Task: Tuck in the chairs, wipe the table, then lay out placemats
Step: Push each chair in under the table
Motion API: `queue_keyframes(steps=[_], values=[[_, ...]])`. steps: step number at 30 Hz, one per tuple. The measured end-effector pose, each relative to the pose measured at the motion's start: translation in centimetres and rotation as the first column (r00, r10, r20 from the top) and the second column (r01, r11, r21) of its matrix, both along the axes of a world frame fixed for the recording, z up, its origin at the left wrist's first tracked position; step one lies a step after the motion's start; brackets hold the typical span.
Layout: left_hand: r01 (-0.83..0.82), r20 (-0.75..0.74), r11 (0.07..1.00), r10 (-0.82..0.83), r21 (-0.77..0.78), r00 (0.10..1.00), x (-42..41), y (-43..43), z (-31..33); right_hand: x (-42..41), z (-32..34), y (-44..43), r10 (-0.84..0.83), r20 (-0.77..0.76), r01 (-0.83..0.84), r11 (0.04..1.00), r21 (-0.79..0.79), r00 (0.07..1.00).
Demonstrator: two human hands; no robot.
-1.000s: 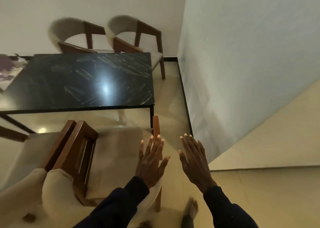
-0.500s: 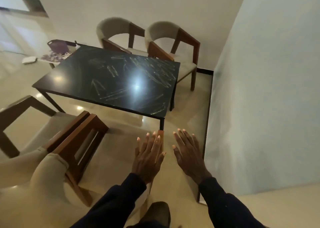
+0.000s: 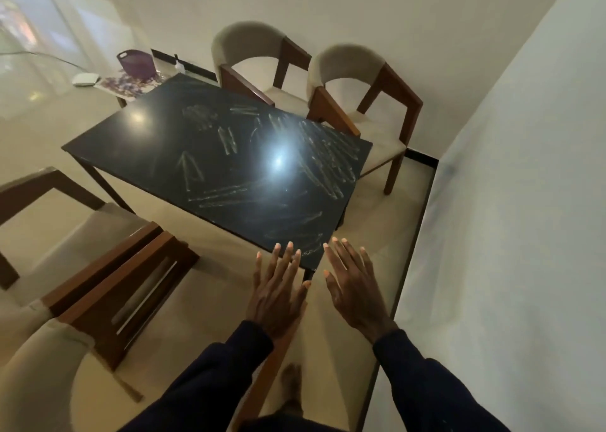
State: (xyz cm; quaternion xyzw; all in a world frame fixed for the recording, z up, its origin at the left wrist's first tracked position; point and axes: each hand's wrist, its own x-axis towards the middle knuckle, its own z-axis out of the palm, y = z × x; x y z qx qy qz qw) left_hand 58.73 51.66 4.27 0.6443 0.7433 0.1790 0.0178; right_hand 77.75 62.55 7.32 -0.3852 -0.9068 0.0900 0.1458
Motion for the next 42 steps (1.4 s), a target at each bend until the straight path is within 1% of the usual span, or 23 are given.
queue_keyframes(steps=[3,6,13,18,23,26,28,32,36,42], values=[[-0.054,0.032,0.998,0.054,0.024,0.998,-1.4,3.2,0.5,-1.7,0.5,3.9,0.040,0.028,-0.039,0.999,-0.027,0.999],[-0.122,0.014,0.992,0.121,0.028,0.993,-2.7,4.9,0.3,-3.2,0.7,6.6,0.092,0.035,-0.091,0.995,-0.033,0.995],[-0.265,0.061,0.964,0.266,-0.021,0.962,-5.1,8.9,0.1,-7.3,0.1,13.6,0.215,0.064,-0.208,0.973,-0.100,0.975],[-0.366,0.045,0.930,0.367,-0.027,0.929,-5.9,12.8,-0.2,-9.6,-0.7,19.4,0.326,0.082,-0.317,0.942,-0.111,0.942],[-0.484,-0.003,0.871,0.486,-0.086,0.874,-4.7,18.5,-0.5,-10.0,-1.6,26.9,0.424,0.094,-0.409,0.901,-0.141,0.901],[-0.532,-0.018,0.844,0.532,-0.065,0.847,-3.1,22.1,-0.2,-9.3,-2.0,31.3,0.473,0.095,-0.458,0.877,-0.144,0.876],[-0.560,0.000,0.827,0.560,-0.051,0.828,-2.3,24.8,0.3,-9.2,-1.9,34.4,0.506,0.094,-0.490,0.858,-0.155,0.857],[-0.577,0.001,0.815,0.578,-0.050,0.816,-0.4,30.0,0.7,-8.0,-1.5,39.8,0.522,0.102,-0.503,0.849,-0.162,0.847],[-0.544,0.007,0.839,0.544,-0.029,0.839,0.5,35.3,1.2,-6.9,-1.3,44.4,0.511,0.084,-0.498,0.856,-0.136,0.856],[-0.498,0.031,0.867,0.499,-0.031,0.866,0.8,43.7,1.1,-5.5,-1.3,51.8,0.469,0.082,-0.454,0.878,-0.154,0.879]])
